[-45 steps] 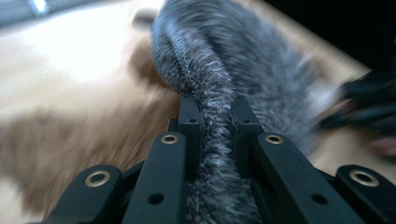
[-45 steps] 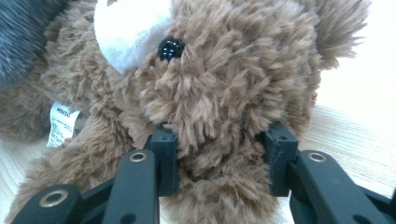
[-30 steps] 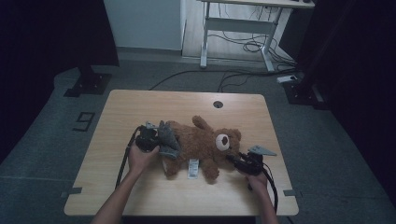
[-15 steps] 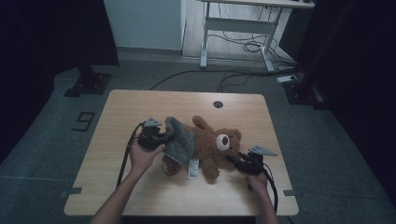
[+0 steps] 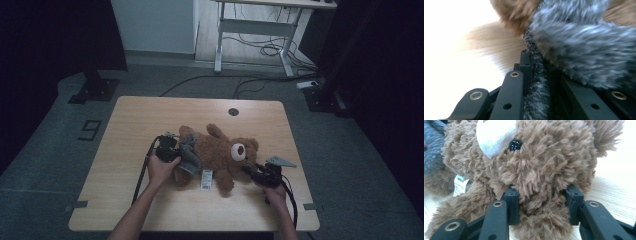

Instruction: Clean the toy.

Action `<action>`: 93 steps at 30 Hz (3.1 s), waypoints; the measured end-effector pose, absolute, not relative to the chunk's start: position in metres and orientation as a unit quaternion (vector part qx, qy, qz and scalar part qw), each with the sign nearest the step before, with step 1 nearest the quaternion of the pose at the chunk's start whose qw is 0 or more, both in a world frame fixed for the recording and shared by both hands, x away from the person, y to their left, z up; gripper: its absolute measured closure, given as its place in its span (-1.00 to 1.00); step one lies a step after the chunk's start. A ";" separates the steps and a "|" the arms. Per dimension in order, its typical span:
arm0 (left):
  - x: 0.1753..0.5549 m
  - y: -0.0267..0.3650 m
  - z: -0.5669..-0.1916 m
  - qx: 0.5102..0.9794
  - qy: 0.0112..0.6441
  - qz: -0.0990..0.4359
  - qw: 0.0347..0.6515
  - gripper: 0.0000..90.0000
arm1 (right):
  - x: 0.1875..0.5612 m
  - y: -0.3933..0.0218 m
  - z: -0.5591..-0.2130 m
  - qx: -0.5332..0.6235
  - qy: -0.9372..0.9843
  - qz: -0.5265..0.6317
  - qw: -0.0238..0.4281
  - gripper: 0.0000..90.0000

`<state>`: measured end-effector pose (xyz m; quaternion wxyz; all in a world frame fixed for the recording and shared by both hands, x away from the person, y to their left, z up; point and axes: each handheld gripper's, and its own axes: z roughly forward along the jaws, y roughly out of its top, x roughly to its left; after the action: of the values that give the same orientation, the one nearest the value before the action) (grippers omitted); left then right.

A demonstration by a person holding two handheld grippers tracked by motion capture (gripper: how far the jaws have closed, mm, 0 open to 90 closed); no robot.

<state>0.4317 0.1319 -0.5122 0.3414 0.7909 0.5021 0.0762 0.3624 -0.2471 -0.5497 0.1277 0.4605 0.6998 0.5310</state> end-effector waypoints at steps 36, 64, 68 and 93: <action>0.430 0.044 -0.443 0.809 0.408 0.087 0.415 0.73 | 0.363 -0.249 -0.551 0.461 0.700 0.532 0.125 0.27; 0.413 0.122 -0.458 0.800 0.456 0.119 0.371 0.74 | 0.362 -0.248 -0.550 0.463 0.699 0.531 0.124 0.27; 0.407 0.091 -0.422 0.810 0.407 0.143 0.399 0.74 | 0.362 -0.245 -0.550 0.466 0.696 0.530 0.131 0.27; 0.449 0.049 -0.455 0.822 0.424 0.085 0.371 0.74 | 0.358 -0.240 -0.548 0.456 0.708 0.516 0.155 -0.11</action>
<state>0.4492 0.0486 -0.4553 0.3706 0.8221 0.4239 0.0847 0.3585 -0.2401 -0.5475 0.1553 0.4564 0.7080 0.5161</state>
